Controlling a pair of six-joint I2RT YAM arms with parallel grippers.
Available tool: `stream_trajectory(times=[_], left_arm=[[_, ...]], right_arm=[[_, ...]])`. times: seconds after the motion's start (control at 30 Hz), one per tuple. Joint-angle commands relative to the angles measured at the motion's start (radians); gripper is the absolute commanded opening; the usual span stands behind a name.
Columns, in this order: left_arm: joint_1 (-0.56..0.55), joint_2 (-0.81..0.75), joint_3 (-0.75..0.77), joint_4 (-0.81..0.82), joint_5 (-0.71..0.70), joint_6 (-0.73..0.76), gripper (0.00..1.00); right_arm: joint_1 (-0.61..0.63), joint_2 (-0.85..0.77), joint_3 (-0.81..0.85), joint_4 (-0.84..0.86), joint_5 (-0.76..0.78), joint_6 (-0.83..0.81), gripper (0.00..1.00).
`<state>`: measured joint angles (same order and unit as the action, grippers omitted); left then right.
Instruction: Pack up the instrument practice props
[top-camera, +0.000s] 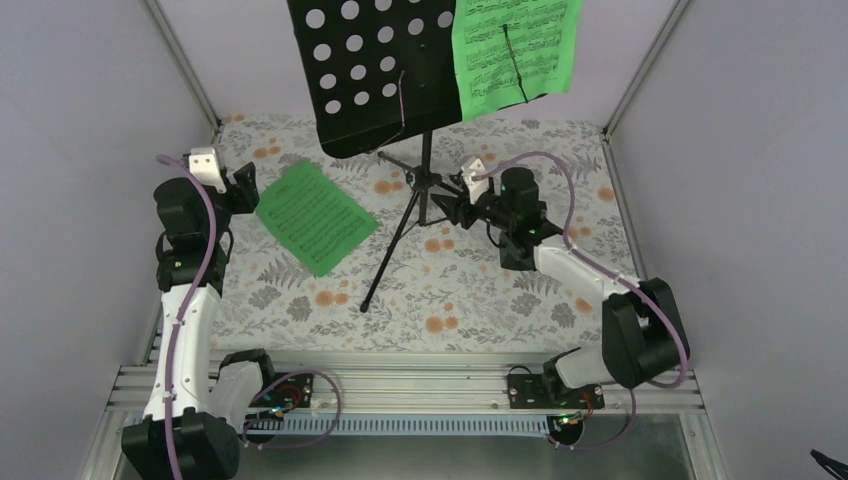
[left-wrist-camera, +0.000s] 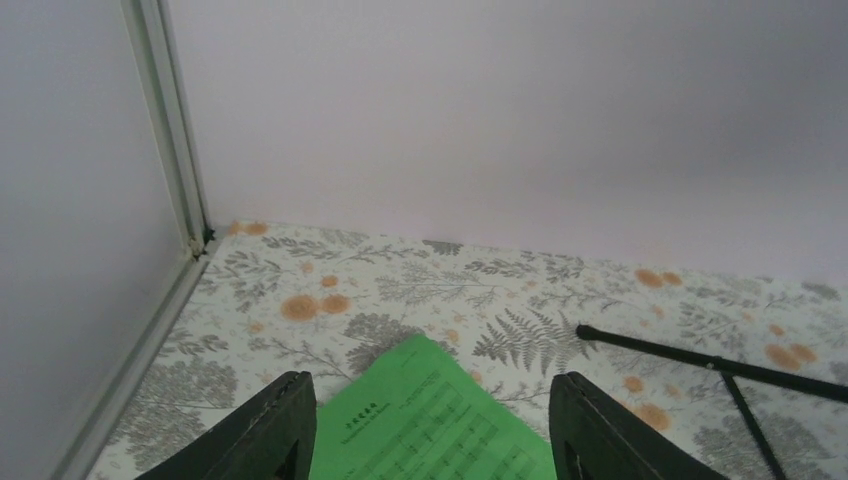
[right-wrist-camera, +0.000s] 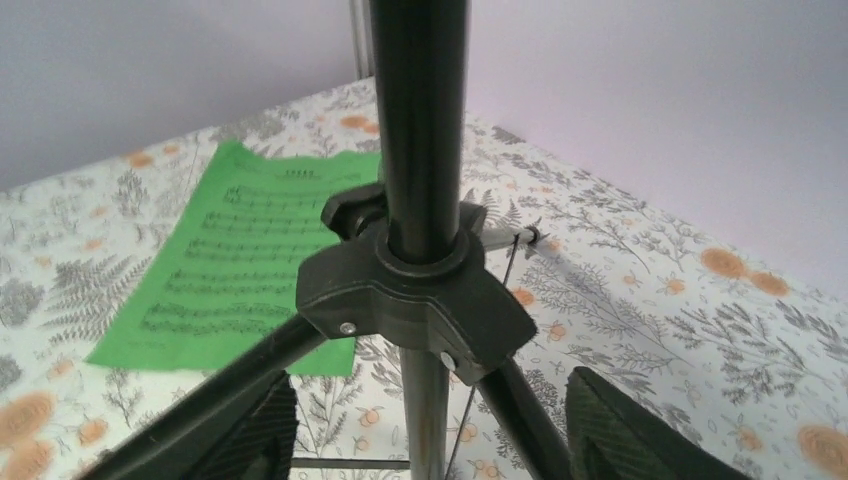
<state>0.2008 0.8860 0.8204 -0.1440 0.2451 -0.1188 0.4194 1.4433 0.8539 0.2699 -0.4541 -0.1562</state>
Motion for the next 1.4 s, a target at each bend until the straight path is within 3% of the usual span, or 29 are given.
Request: stream_trajectory(times=[0.0, 0.17, 0.33, 0.53, 0.67, 0.83, 1.03, 1.17, 1.37], left_arm=[[0.005, -0.017, -0.006, 0.018, -0.016, 0.005, 0.61], [0.005, -0.052, -0.011, 0.018, -0.042, 0.001, 0.7], [0.005, -0.104, 0.104, -0.05, 0.069, -0.092, 0.72], [0.005, -0.1, 0.325, -0.099, 0.382, -0.186, 0.72], [0.005, -0.098, 0.369, -0.087, 0.587, -0.214, 0.72], [0.005, -0.111, 0.367, -0.11, 0.639, -0.201, 0.71], [0.005, -0.138, 0.281, -0.126, 0.516, -0.178, 0.72], [0.005, -0.169, 0.253, -0.156, 0.464, -0.149, 0.72], [0.005, -0.178, 0.262, -0.23, 0.413, -0.094, 0.72]], right_arm=[[0.002, -0.094, -0.064, 0.041, 0.104, 0.098, 0.68], [-0.093, -0.212, -0.21, 0.088, 0.283, 0.3, 0.78], [-0.277, -0.345, -0.23, -0.013, 0.358, 0.475, 0.83], [-0.378, -0.443, -0.189, 0.036, 0.117, 0.536, 0.89], [-0.369, -0.418, -0.164, 0.122, -0.188, 0.493, 0.84], [-0.32, -0.403, -0.117, 0.082, -0.287, 0.396, 0.82], [-0.144, -0.314, -0.123, 0.282, -0.295, 0.334, 0.86], [-0.029, -0.149, -0.037, 0.375, -0.213, 0.268, 0.81], [0.006, 0.065, 0.084, 0.535, -0.131, 0.247, 0.72]])
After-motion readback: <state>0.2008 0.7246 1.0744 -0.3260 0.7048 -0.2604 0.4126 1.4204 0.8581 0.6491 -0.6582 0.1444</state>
